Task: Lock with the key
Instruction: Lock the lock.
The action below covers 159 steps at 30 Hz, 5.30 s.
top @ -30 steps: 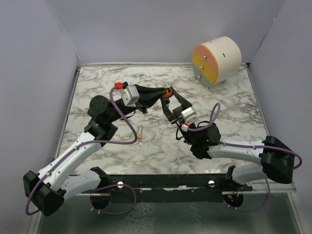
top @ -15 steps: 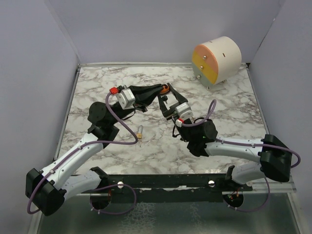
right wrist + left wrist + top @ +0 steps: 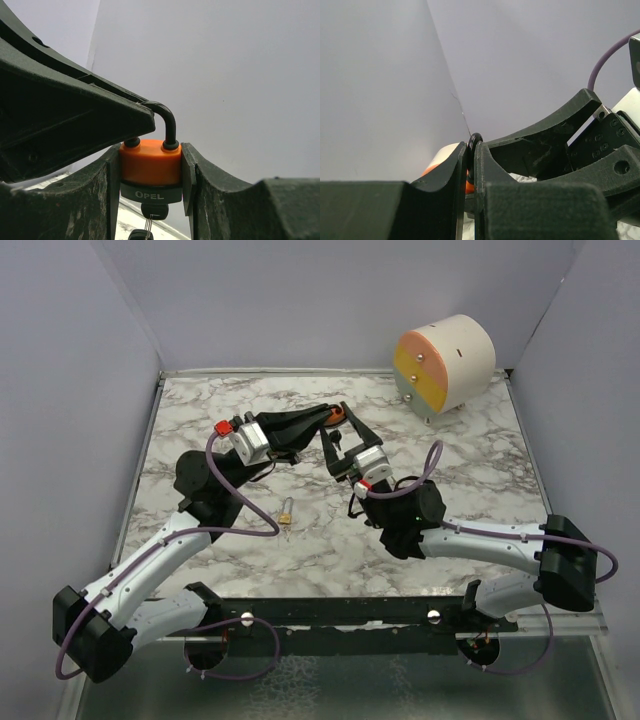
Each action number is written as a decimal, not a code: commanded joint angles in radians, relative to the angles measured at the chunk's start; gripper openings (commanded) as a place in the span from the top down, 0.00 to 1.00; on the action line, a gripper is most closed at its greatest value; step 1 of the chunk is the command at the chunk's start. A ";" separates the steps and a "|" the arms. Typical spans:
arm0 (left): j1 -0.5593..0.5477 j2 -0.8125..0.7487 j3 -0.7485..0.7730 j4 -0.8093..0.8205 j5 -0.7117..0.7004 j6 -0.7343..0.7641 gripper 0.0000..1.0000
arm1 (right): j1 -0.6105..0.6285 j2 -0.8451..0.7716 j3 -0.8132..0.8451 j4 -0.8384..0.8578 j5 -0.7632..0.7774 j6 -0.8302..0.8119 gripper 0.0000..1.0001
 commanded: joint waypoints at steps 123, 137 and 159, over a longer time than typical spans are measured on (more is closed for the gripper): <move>0.004 0.040 0.109 -0.363 0.194 -0.138 1.00 | -0.652 -0.204 -0.397 -0.095 -1.149 1.090 0.60; 0.003 0.042 0.071 -0.276 0.198 -0.157 1.00 | -0.641 -0.184 -0.388 -0.080 -1.136 1.114 0.91; 0.003 -0.042 -0.010 0.014 0.033 -0.080 1.00 | -0.583 -0.186 -0.420 -0.269 -1.101 1.051 0.99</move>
